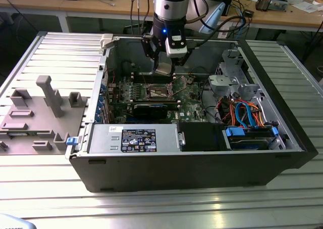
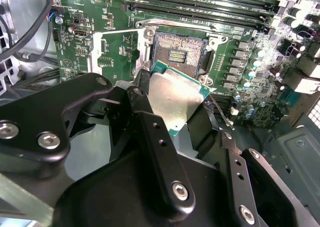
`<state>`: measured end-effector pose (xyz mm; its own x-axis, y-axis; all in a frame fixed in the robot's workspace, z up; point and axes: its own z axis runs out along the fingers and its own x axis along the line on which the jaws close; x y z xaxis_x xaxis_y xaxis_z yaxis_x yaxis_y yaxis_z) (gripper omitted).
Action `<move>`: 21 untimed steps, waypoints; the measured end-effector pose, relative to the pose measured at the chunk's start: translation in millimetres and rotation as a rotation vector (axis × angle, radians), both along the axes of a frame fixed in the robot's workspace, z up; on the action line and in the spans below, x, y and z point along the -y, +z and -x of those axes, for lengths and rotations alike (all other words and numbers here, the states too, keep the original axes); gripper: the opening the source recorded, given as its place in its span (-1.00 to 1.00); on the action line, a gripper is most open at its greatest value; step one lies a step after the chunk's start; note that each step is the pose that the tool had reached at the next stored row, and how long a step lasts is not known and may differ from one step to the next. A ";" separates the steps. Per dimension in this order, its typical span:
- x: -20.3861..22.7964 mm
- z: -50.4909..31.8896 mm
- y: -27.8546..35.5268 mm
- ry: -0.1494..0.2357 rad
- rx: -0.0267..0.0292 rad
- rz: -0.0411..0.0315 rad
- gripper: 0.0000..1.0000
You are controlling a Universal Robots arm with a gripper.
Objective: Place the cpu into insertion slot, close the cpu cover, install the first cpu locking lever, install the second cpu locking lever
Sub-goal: 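Place the cpu into insertion slot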
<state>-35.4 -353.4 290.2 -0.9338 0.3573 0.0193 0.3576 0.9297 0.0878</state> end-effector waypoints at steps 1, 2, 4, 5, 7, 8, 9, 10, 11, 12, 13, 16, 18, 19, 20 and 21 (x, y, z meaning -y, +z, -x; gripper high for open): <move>0.0 0.0 0.0 -0.001 0.0000 0.0000 0.09; 0.0 0.0 -0.1 -0.003 0.0000 -0.0001 0.09; 0.0 0.0 -0.2 -0.007 0.0000 -0.0001 0.09; 0.0 0.0 -0.3 -0.008 0.0000 -0.0001 0.09; 0.0 0.0 -0.3 -0.010 0.0000 0.0000 0.09; 0.0 0.0 -0.4 -0.012 0.0000 -0.0001 0.09; 0.0 0.0 -0.4 -0.013 0.0000 -0.0001 0.09; 0.0 0.0 -0.5 -0.014 0.0000 -0.0001 0.09; 0.0 0.0 -0.5 -0.015 0.0000 0.0000 0.09; 0.0 0.0 -0.5 -0.017 0.0000 0.0000 0.09; 0.0 0.0 -0.6 -0.018 0.0000 0.0000 0.09; 0.0 0.0 -0.7 -0.023 0.0000 -0.0001 0.09; 0.0 0.0 -0.8 -0.025 0.0000 0.0000 0.09; 0.0 0.0 -0.8 -0.027 0.0000 0.0000 0.09; 0.0 0.0 -0.9 -0.028 0.0000 0.0000 0.09; 0.0 0.0 -0.9 -0.030 0.0000 -0.0001 0.09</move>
